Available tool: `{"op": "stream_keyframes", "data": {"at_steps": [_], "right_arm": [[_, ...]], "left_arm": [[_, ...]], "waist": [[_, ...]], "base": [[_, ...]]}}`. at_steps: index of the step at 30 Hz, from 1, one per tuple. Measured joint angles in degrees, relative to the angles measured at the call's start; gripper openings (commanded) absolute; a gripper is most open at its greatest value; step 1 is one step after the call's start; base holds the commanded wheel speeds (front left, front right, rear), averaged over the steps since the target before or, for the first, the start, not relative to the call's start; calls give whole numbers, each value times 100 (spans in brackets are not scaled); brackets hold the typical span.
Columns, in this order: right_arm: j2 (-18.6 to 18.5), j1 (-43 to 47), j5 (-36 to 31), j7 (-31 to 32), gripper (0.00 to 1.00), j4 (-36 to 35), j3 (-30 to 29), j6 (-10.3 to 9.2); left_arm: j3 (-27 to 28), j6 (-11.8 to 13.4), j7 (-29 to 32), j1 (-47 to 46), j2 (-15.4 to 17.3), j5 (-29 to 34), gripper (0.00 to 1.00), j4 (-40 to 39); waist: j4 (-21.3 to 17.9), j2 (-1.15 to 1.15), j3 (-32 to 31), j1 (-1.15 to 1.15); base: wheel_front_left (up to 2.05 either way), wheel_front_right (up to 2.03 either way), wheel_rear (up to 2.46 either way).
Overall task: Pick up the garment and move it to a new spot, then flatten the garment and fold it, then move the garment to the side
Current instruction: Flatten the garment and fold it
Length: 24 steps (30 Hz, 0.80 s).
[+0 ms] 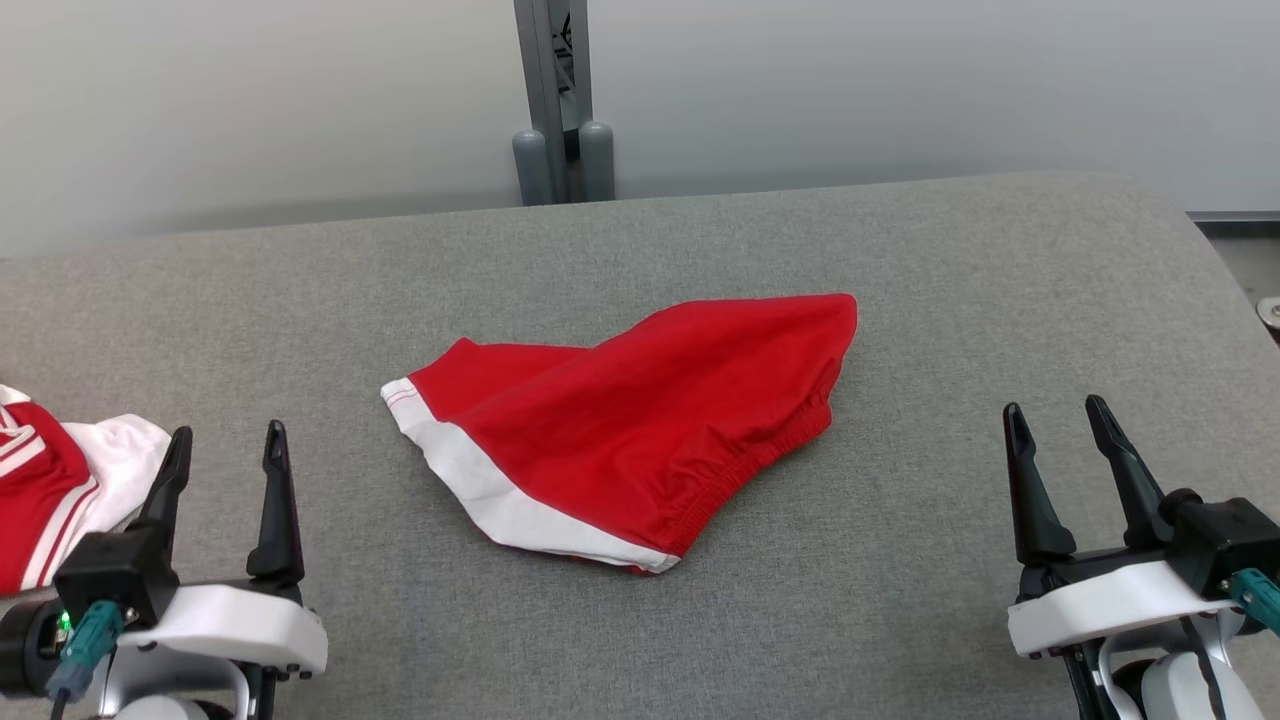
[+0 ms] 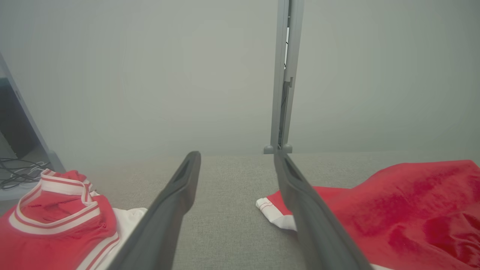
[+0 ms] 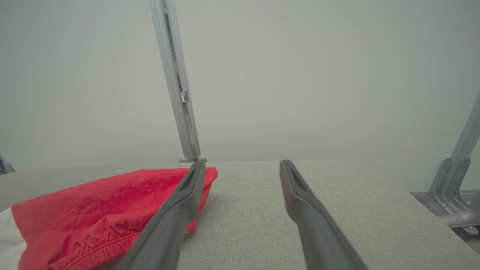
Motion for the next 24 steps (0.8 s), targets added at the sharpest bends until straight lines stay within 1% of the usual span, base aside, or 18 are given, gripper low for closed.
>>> {"op": "stream_keyframes", "data": {"at_steps": [1,4,7,11,13,16,19,24], "right_arm": [[1,-46,1,1,100,-19,14,0],[1,-96,5,0,100,-43,35,0],[-1,-175,32,-1,100,-67,93,0],[1,-307,49,-10,100,-87,189,0],[0,-381,59,-32,100,-101,205,0],[0,-481,83,-70,100,-87,249,0],[1,-593,111,-92,100,-59,335,0],[0,-751,126,-143,100,-5,414,0]], "left_arm": [[-31,-40,166,-81,13,-53,100,-7],[-92,-176,394,-354,81,-93,100,-3],[-254,-435,982,-796,164,-268,100,197],[-292,-772,1649,-1514,272,-580,100,642],[-338,-964,1940,-1859,269,-732,100,946],[-416,-1178,2294,-2327,241,-915,100,1544],[-450,-1325,2504,-2731,200,-1003,100,2165],[-510,-1567,2596,-3172,76,-1107,100,3087]], "waist": [[9,0,53,0],[4,0,168,0],[-2,0,321,0],[-55,0,568,0],[-95,0,713,0],[-156,0,942,0],[-225,0,1156,0],[-364,0,1428,0]], "base": [[0,0,0],[0,0,0],[0,0,0],[0,0,0],[0,0,0],[0,0,0],[0,0,0],[0,0,0]]}}
